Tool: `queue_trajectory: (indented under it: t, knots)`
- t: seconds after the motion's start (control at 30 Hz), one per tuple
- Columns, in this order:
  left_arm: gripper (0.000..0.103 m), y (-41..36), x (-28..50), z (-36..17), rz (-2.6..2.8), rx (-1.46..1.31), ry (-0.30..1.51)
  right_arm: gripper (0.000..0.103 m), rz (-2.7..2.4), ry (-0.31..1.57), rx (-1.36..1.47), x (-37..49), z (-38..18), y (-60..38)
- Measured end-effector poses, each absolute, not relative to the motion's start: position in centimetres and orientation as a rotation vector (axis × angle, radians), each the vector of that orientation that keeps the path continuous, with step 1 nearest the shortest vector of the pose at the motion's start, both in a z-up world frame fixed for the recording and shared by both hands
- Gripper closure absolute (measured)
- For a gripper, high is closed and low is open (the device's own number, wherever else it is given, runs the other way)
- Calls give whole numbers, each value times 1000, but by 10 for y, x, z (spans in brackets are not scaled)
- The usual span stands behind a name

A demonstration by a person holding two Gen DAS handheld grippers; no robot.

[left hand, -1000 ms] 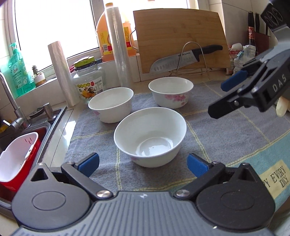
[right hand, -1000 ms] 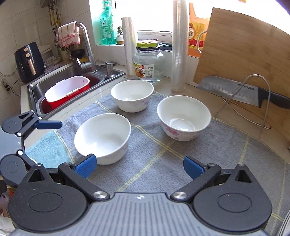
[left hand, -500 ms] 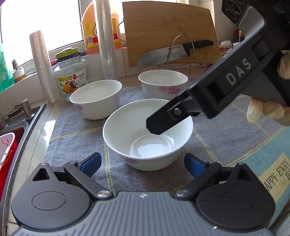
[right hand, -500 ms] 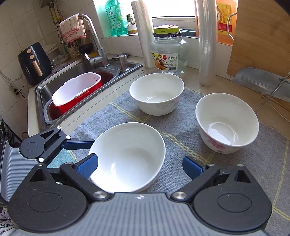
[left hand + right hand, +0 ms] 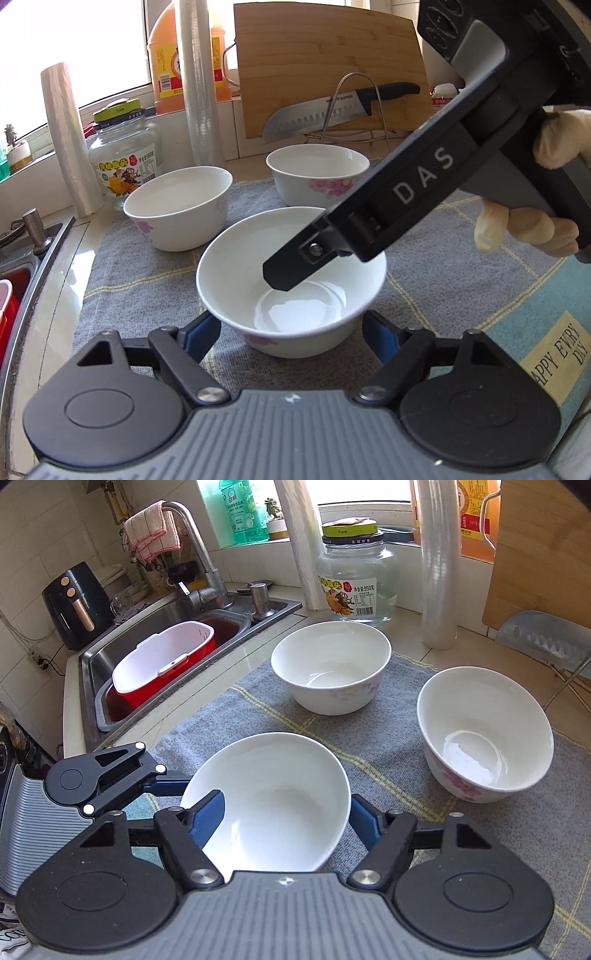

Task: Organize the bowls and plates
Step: 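Lift the bowl and carry it toward the plate stack with the right gripper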

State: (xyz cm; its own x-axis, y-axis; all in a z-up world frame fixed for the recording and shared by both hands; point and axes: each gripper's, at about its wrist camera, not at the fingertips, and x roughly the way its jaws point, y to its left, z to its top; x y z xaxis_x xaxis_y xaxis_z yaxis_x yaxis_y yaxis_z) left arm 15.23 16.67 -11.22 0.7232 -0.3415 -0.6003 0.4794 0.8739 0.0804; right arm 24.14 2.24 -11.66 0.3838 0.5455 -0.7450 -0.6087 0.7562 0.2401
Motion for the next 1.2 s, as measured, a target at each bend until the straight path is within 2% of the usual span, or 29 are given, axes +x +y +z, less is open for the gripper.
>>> queue_trajectory:
  t: [0.6, 1.2]
  knots:
    - [20, 162, 148, -102, -458, 248, 622, 26, 744, 909, -92, 236, -107, 19]
    - [20, 120, 133, -90, -570, 297, 614, 26, 658, 904, -43, 207, -98, -36]
